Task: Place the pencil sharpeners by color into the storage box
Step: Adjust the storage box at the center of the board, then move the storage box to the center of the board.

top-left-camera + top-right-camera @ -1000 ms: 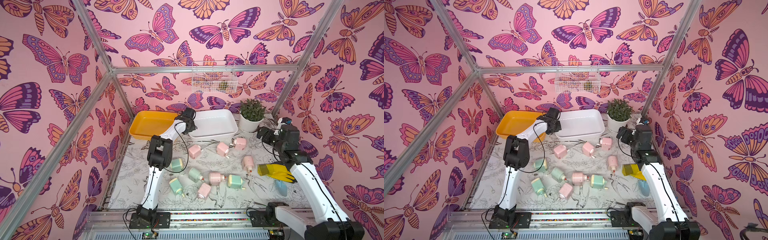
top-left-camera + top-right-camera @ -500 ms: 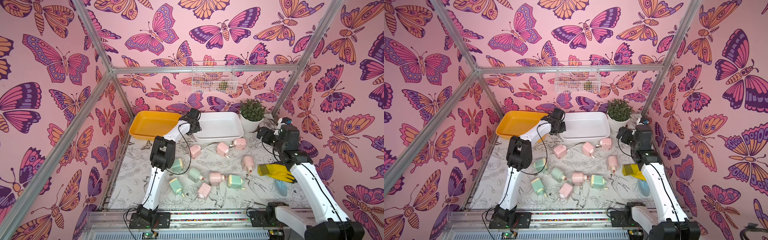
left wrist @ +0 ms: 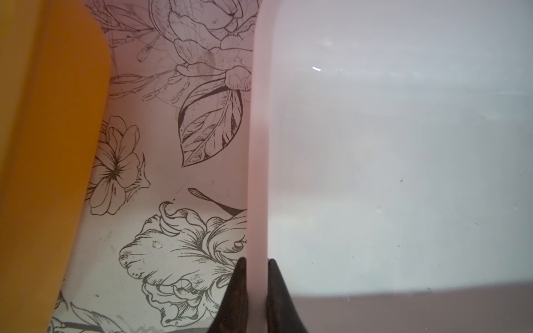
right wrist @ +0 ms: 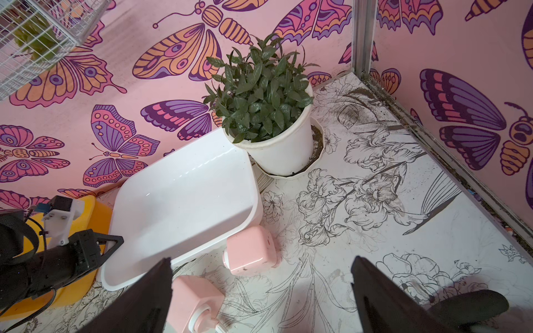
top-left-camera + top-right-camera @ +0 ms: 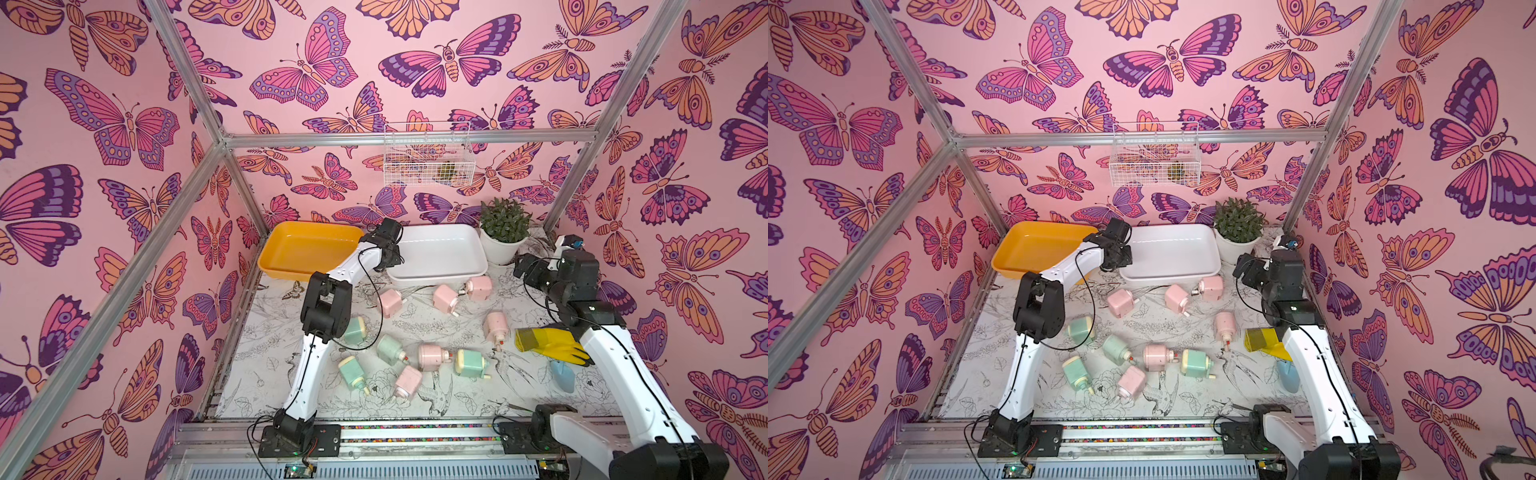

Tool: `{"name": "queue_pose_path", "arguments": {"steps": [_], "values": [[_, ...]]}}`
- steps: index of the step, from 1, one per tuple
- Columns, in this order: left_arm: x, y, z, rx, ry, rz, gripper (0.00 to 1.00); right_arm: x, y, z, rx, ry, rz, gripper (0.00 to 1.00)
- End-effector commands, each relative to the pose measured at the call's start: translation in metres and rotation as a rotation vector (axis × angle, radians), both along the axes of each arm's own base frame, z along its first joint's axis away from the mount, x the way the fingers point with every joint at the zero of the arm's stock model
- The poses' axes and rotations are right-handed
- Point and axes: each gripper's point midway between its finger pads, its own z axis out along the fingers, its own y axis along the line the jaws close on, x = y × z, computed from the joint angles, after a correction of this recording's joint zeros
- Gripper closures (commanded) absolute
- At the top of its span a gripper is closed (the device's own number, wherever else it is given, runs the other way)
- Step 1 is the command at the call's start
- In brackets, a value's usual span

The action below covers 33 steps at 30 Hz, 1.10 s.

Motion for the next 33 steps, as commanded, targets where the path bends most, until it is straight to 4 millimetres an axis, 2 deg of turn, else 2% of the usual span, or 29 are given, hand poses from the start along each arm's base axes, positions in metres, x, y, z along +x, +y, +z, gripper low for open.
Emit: {"name": "queue_pose_path", "arguments": {"steps": [1, 8, 11, 14, 16, 20, 22, 24, 27, 31, 33], "values": [[-0.004, -0.007, 0.009, 0.044, -0.007, -0.076, 0.73, -0.004, -0.001, 0.008, -0.005, -0.023, -0.007, 0.01], [0.002, 0.009, 0.025, 0.087, -0.042, -0.06, 0.63, -0.002, 0.001, 0.01, 0.012, -0.032, -0.002, 0.01], [0.001, 0.018, 0.038, 0.114, -0.06, -0.052, 0.58, 0.001, 0.013, 0.009, 0.035, -0.034, 0.058, 0.01], [-0.006, 0.03, 0.063, 0.133, -0.095, -0.039, 0.52, 0.007, 0.027, 0.004, 0.073, -0.031, 0.113, 0.01], [-0.015, 0.041, 0.08, 0.146, -0.115, -0.022, 0.41, 0.01, 0.034, 0.002, 0.079, -0.036, 0.128, 0.01], [-0.037, 0.069, 0.107, 0.189, -0.136, -0.037, 0.08, 0.017, 0.045, 0.004, 0.09, -0.056, 0.143, 0.01], [-0.047, 0.089, 0.116, 0.234, -0.143, -0.033, 0.0, 0.021, 0.051, 0.007, 0.101, -0.075, 0.155, 0.01], [-0.055, 0.116, 0.12, 0.279, -0.142, -0.001, 0.0, 0.026, 0.059, 0.009, 0.109, -0.099, 0.166, 0.01], [-0.063, 0.156, 0.116, 0.295, -0.106, 0.042, 0.0, 0.034, 0.072, 0.012, 0.115, -0.139, 0.178, 0.01], [-0.069, 0.179, 0.099, 0.217, -0.018, 0.052, 0.0, 0.044, 0.104, 0.008, 0.119, -0.122, 0.248, 0.01], [-0.07, 0.178, 0.089, 0.209, 0.018, 0.042, 0.0, 0.048, 0.119, 0.004, 0.091, -0.094, 0.261, 0.01]]}}
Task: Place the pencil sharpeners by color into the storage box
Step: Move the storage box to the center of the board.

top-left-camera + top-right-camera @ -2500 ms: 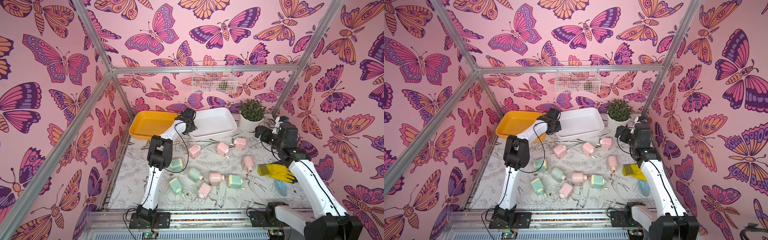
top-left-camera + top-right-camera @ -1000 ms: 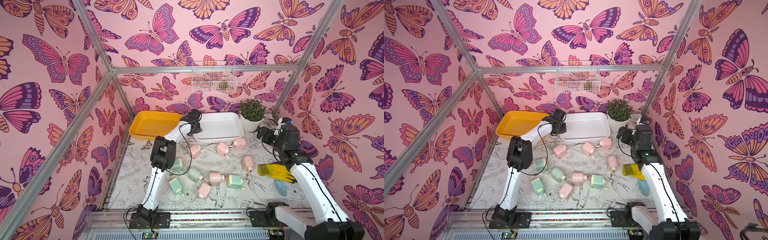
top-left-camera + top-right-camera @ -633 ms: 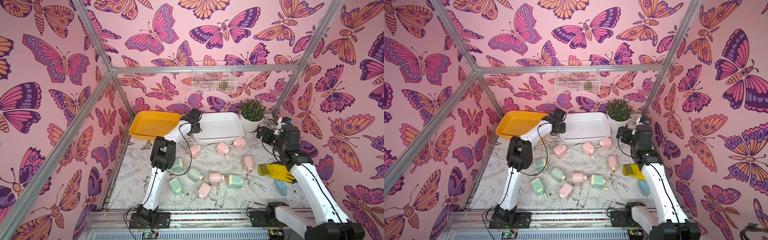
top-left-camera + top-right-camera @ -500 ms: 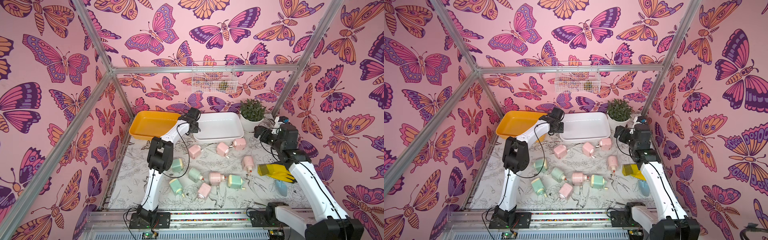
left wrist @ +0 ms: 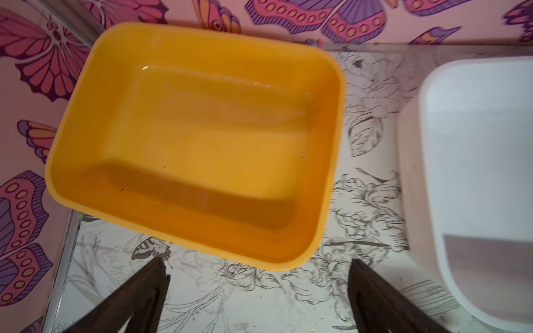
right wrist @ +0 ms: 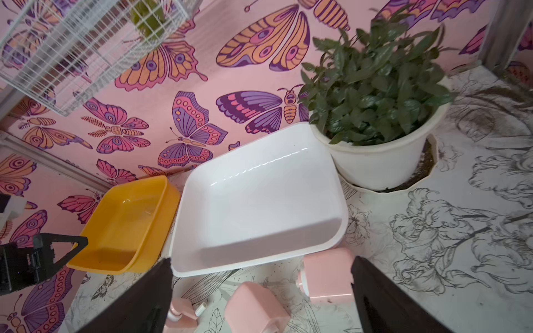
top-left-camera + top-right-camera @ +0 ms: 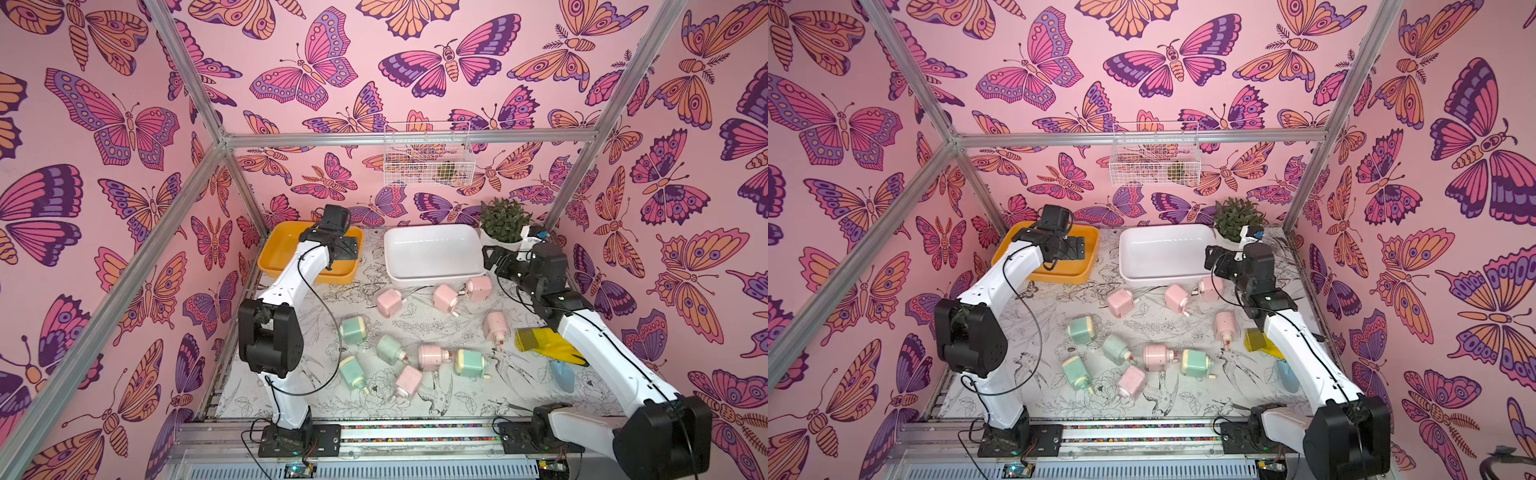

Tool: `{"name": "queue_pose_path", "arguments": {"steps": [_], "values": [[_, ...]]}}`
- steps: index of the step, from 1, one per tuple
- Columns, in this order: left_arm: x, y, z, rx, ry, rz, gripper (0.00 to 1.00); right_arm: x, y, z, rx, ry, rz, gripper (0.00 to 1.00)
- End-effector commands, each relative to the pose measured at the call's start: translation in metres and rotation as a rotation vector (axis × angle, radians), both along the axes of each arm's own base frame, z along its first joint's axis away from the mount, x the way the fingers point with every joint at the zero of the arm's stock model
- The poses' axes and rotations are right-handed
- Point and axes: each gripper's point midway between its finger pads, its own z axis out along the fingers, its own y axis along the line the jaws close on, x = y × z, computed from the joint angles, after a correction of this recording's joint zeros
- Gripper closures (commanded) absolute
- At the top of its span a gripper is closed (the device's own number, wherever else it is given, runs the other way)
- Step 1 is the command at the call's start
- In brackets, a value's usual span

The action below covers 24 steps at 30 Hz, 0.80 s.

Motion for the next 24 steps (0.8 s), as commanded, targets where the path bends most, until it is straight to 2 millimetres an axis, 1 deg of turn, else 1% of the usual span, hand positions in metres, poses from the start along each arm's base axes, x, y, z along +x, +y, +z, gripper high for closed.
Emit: {"name": "queue_pose_path", "arguments": {"steps": [1, 5, 7, 9, 12, 15, 17, 19, 22, 24], "values": [[-0.012, -0.01, -0.031, -0.04, 0.123, -0.065, 0.0, 0.012, 0.025, 0.009, -0.021, -0.018, 0.014, 0.01], [-0.004, -0.033, -0.055, -0.144, 0.193, -0.162, 0.0, 0.017, 0.043, 0.003, -0.049, 0.013, 0.041, 0.01], [0.0, -0.04, -0.064, -0.163, 0.227, -0.193, 0.0, 0.018, 0.048, 0.003, -0.057, 0.022, 0.049, 0.01], [0.006, -0.046, -0.069, -0.185, 0.241, -0.216, 0.0, 0.018, 0.049, 0.001, -0.065, 0.03, 0.051, 0.01], [0.014, -0.05, -0.075, -0.198, 0.246, -0.216, 0.0, 0.017, 0.046, -0.002, -0.075, 0.037, 0.041, 0.01], [0.02, -0.049, -0.084, -0.19, 0.26, -0.202, 0.0, 0.014, 0.044, -0.003, -0.08, 0.042, 0.036, 0.01], [0.022, -0.051, -0.09, -0.202, 0.275, -0.194, 0.03, 0.013, 0.042, -0.003, -0.089, 0.044, 0.032, 0.01], [0.02, -0.058, -0.096, -0.24, 0.298, -0.202, 0.06, 0.012, 0.04, -0.002, -0.099, 0.042, 0.025, 0.01], [0.015, -0.071, -0.102, -0.287, 0.328, -0.216, 0.06, 0.011, 0.037, 0.0, -0.109, 0.036, 0.019, 0.01], [0.013, -0.08, -0.104, -0.313, 0.338, -0.225, 0.09, 0.011, 0.037, -0.001, -0.11, 0.037, 0.017, 0.01]]}}
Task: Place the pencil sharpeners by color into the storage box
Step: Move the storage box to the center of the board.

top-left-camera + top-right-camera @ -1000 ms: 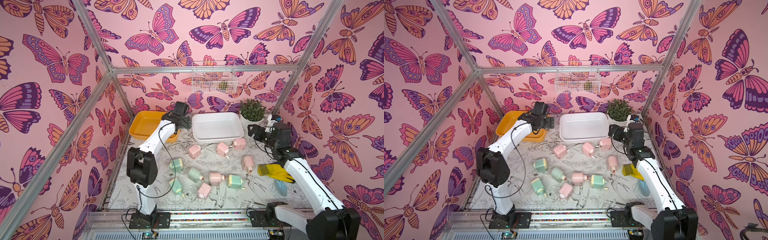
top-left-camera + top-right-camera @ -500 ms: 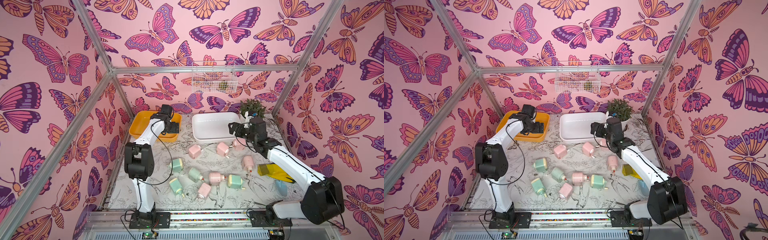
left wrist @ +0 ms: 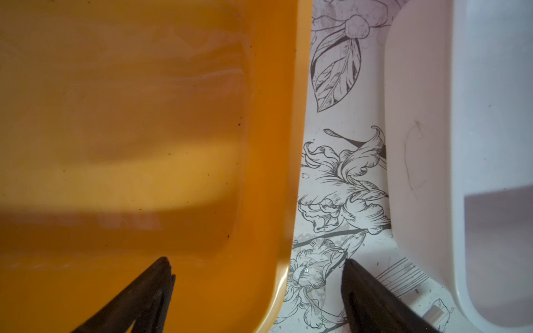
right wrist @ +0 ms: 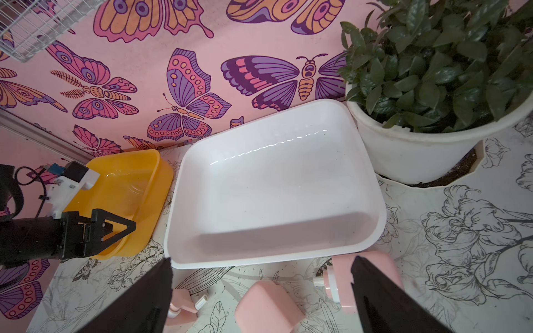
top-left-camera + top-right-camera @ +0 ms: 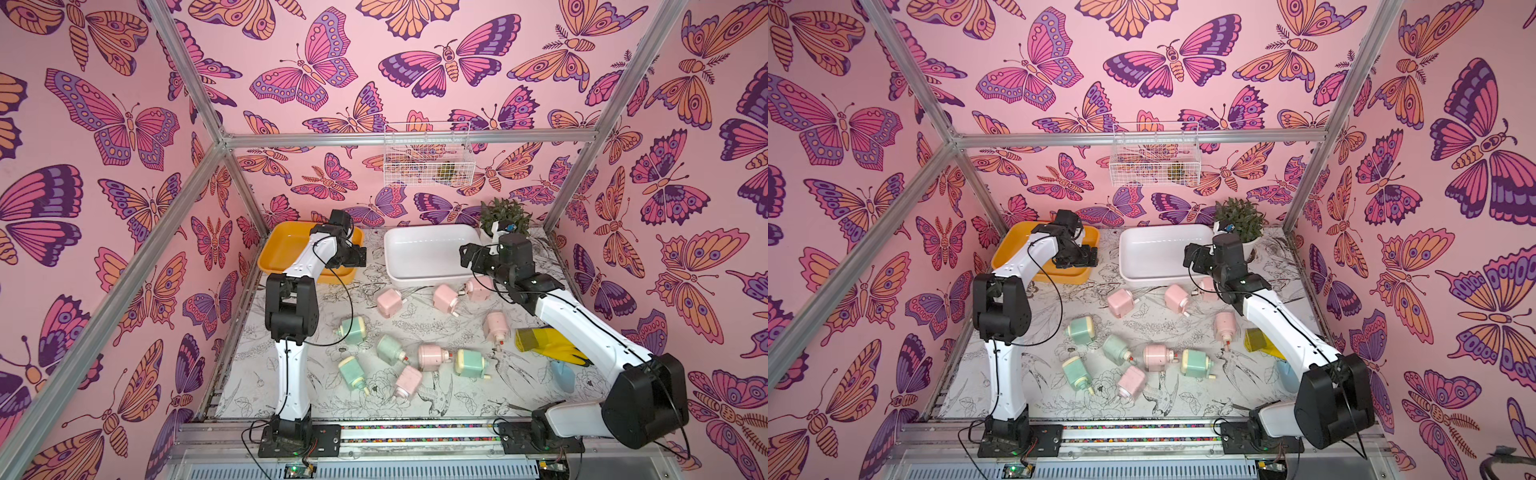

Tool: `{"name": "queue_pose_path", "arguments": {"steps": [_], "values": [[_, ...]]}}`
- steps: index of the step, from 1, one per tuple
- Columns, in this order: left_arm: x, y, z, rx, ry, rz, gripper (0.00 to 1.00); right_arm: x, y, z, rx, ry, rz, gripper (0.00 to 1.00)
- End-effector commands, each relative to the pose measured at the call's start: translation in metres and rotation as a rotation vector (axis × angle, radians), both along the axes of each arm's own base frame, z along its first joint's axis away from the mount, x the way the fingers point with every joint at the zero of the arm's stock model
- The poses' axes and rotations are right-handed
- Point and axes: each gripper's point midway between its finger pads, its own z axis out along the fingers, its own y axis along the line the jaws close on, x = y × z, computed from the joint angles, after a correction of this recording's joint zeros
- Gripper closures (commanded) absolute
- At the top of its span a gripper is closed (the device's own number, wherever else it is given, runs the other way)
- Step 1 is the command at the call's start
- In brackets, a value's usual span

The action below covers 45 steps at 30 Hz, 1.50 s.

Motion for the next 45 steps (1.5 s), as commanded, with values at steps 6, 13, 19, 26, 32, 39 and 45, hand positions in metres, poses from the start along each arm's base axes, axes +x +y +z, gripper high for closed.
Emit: {"name": "queue_pose_path", "arguments": {"steps": [6, 13, 19, 26, 32, 39, 45], "values": [[-0.008, -0.029, -0.022, -0.009, 0.072, -0.025, 0.29, -0.004, -0.004, 0.008, -0.021, -0.017, -0.016, 0.01], [-0.003, -0.022, -0.024, 0.021, 0.072, 0.024, 0.6, -0.009, -0.011, 0.006, -0.041, -0.017, -0.034, 0.01], [-0.006, -0.035, -0.022, -0.007, 0.08, 0.058, 0.77, -0.012, -0.014, 0.006, -0.042, -0.022, -0.044, 0.01], [-0.007, -0.046, -0.025, -0.021, 0.092, 0.118, 0.88, -0.014, -0.016, 0.007, -0.046, -0.025, -0.049, 0.01], [-0.01, -0.059, -0.026, -0.026, 0.095, 0.114, 0.94, -0.016, -0.018, 0.008, -0.053, -0.029, -0.054, 0.01], [-0.01, -0.078, -0.024, -0.044, 0.089, 0.09, 1.0, -0.018, -0.022, 0.007, -0.061, -0.032, -0.061, 0.01], [-0.008, -0.099, -0.017, -0.076, 0.074, 0.053, 1.0, -0.02, -0.022, 0.006, -0.066, -0.03, -0.06, 0.01]]}}
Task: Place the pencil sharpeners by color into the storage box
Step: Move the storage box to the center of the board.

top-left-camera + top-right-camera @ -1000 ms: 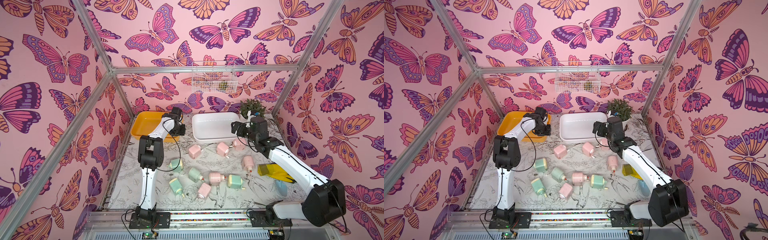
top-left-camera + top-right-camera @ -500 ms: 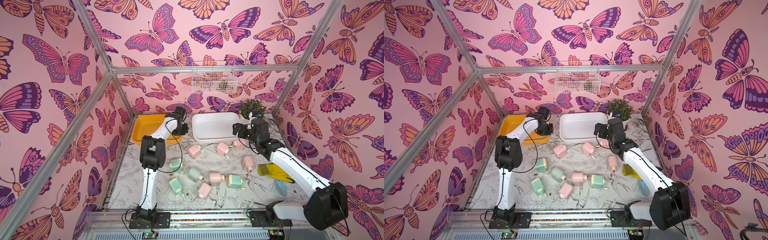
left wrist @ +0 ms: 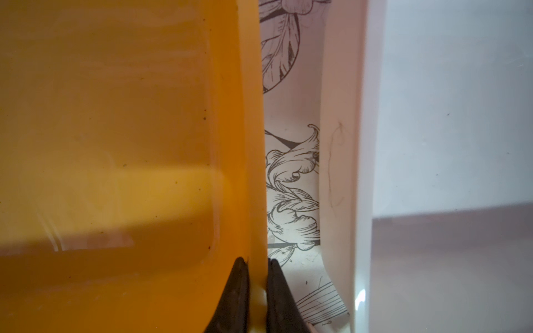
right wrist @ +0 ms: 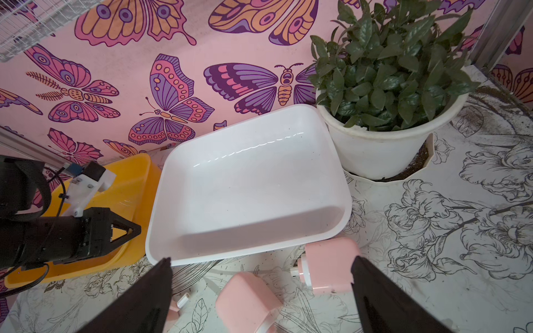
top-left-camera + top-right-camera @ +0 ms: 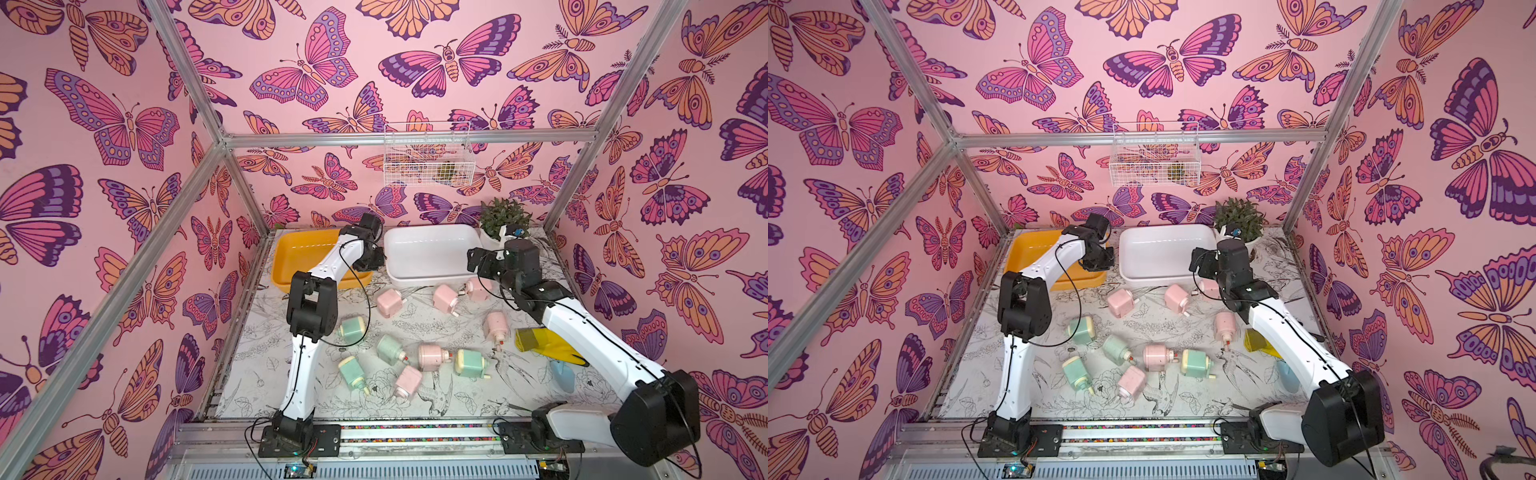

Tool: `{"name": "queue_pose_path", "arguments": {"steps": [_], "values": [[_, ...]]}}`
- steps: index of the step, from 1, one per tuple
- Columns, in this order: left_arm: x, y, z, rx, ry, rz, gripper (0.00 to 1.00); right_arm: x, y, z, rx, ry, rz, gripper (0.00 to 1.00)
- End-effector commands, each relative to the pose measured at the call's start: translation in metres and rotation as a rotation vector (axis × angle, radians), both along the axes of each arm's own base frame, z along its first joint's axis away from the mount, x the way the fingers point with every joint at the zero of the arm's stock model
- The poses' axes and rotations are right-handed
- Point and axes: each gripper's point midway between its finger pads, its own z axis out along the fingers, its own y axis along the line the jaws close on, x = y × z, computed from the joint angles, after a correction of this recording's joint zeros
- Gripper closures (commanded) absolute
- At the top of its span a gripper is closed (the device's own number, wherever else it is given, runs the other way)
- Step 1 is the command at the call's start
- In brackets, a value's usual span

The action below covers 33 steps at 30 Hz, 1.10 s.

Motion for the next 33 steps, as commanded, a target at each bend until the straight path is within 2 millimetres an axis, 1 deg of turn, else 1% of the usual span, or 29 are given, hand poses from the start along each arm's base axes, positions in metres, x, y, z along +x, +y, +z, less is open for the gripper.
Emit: {"name": "queue_pose_path", "arguments": {"steps": [1, 5, 11, 13, 19, 23, 24, 28, 33], "values": [[-0.005, -0.025, -0.001, -0.064, 0.025, -0.035, 1.0, -0.005, -0.003, 0.002, -0.017, -0.011, -0.007, 0.01], [-0.006, -0.034, 0.0, -0.072, 0.02, -0.066, 0.96, -0.006, -0.004, 0.002, -0.021, -0.012, -0.008, 0.01], [-0.01, -0.046, 0.0, -0.078, 0.023, -0.103, 0.93, -0.008, -0.005, 0.003, -0.022, -0.016, -0.01, 0.01], [-0.011, -0.048, -0.001, -0.076, 0.024, -0.111, 0.91, -0.008, -0.006, 0.004, -0.023, -0.018, -0.012, 0.01], [-0.016, -0.047, -0.011, -0.067, 0.053, -0.113, 0.86, -0.009, -0.005, 0.006, -0.025, -0.023, -0.007, 0.01], [-0.019, -0.049, -0.013, -0.073, 0.062, -0.12, 0.75, -0.009, -0.005, 0.006, -0.027, -0.023, -0.007, 0.01], [-0.019, -0.048, -0.012, -0.068, 0.061, -0.12, 0.73, -0.009, -0.005, 0.006, -0.028, -0.022, -0.006, 0.01], [-0.018, -0.044, -0.004, -0.045, 0.041, -0.12, 0.71, -0.009, -0.005, 0.006, -0.027, -0.023, -0.005, 0.01], [-0.017, -0.036, 0.014, -0.011, 0.004, -0.113, 0.67, -0.009, -0.005, 0.003, -0.036, -0.018, 0.003, 0.01]]}}
